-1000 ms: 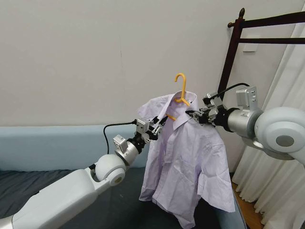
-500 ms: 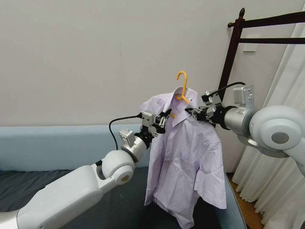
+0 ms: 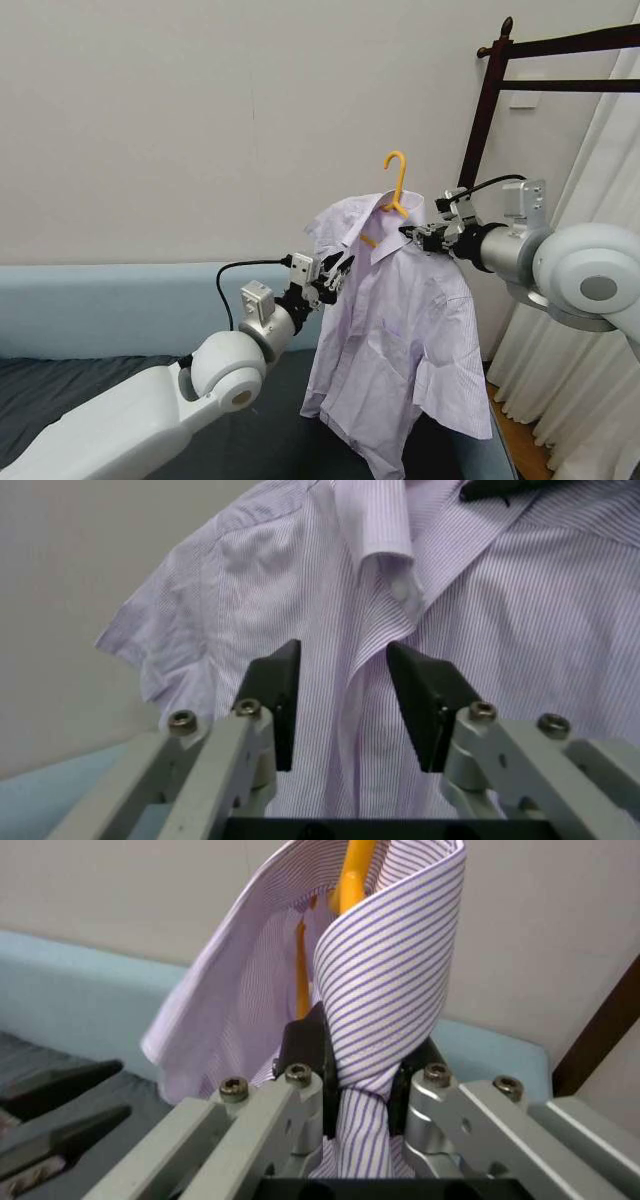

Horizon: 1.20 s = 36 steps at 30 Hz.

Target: Pick up the clothes from the sofa and hang them on the clothes hanger.

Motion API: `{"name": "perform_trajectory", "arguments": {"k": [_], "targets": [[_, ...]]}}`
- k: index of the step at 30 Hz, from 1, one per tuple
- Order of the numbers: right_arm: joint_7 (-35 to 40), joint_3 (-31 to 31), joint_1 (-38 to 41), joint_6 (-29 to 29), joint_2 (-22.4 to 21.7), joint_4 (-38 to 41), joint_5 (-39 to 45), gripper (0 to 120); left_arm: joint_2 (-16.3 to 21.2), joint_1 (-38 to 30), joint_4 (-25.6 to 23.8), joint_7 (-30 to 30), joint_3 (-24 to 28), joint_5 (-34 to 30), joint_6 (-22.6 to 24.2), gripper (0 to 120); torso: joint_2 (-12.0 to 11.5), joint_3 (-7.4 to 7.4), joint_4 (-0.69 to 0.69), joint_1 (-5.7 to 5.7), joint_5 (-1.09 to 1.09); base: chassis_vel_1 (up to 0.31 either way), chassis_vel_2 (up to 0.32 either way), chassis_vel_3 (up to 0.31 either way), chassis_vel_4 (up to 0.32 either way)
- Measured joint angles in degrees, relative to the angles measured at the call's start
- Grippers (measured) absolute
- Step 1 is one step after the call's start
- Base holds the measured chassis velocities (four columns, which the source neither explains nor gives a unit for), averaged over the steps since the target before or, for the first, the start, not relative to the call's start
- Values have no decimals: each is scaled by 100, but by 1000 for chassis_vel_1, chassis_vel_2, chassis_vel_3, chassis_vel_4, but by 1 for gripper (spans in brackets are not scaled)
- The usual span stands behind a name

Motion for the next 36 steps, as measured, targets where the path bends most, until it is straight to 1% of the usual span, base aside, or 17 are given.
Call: {"name": "perform_trajectory", "arguments": {"k": [1,3,7,8,12,13,16,18,19,23,25,26,28,30,33,34,36], "targets": [[108,38,-4,17,3,-12,25,10,33,181,-85,-18,-116,25,-3,46,1,0,0,0,0,0,0,0,0],[232,56,3,31,20,-40,61,10,43,288,-124,-43,-201,33,-12,51,0,0,-1,0,0,0,0,0,0],[1133,50,101,7,155,-214,36,10,60,1103,-340,-234,-980,118,-110,69,0,0,-2,0,0,0,0,0,0],[1133,50,101,7,155,-214,36,10,60,1103,-340,-234,-980,118,-110,69,0,0,-2,0,0,0,0,0,0],[1911,-137,129,-129,283,-501,-345,10,40,2390,-516,-311,-2012,392,-138,86,0,0,-1,0,0,0,0,0,0],[1911,-137,129,-129,283,-501,-345,10,40,2390,-516,-311,-2012,392,-138,86,0,0,-1,0,0,0,0,0,0],[2196,-332,151,-161,366,-776,-809,10,16,3383,-632,-221,-2675,778,-171,97,0,0,1,0,0,0,0,0,0],[2208,-432,171,-166,420,-1003,-1144,10,-40,3913,-668,-165,-2956,1224,-212,100,0,0,0,0,0,0,0,0,0],[2208,-432,171,-166,420,-1003,-1144,10,-40,3913,-668,-165,-2956,1224,-212,100,0,0,0,0,0,0,0,0,0],[2068,-582,178,-170,555,-1655,-1978,10,-371,5054,-771,-214,-3655,2017,-353,100,0,0,-1,0,1,0,0,0,0],[2019,-609,188,-170,583,-1786,-2138,10,-434,5240,-789,-214,-3788,2174,-407,100,0,0,-1,0,0,0,0,0,0],[1918,-662,218,-170,643,-2013,-2441,10,-535,5524,-834,-186,-4025,2383,-471,100,0,0,-1,0,1,0,0,0,0],[1712,-809,346,-171,802,-2502,-3049,10,-699,6025,-919,-36,-4415,2540,-592,100,0,0,-2,0,2,0,0,0,0],[1624,-845,392,-171,877,-2691,-3294,10,-758,6184,-926,11,-4524,2583,-644,100,0,0,-1,0,2,0,0,0,0],[1183,-865,481,-101,1221,-3511,-4416,10,-1018,6679,-978,147,-4803,2710,-781,100,0,0,-1,0,2,0,0,0,0],[1183,-865,481,-101,1221,-3511,-4416,10,-1018,6679,-978,147,-4803,2710,-781,100,0,0,-1,0,2,0,0,0,0],[984,-829,571,1,1492,-4036,-4829,10,-1258,6961,-1003,214,-4901,2857,-876,100,0,0,-2,0,3,0,0,0,0]]}}
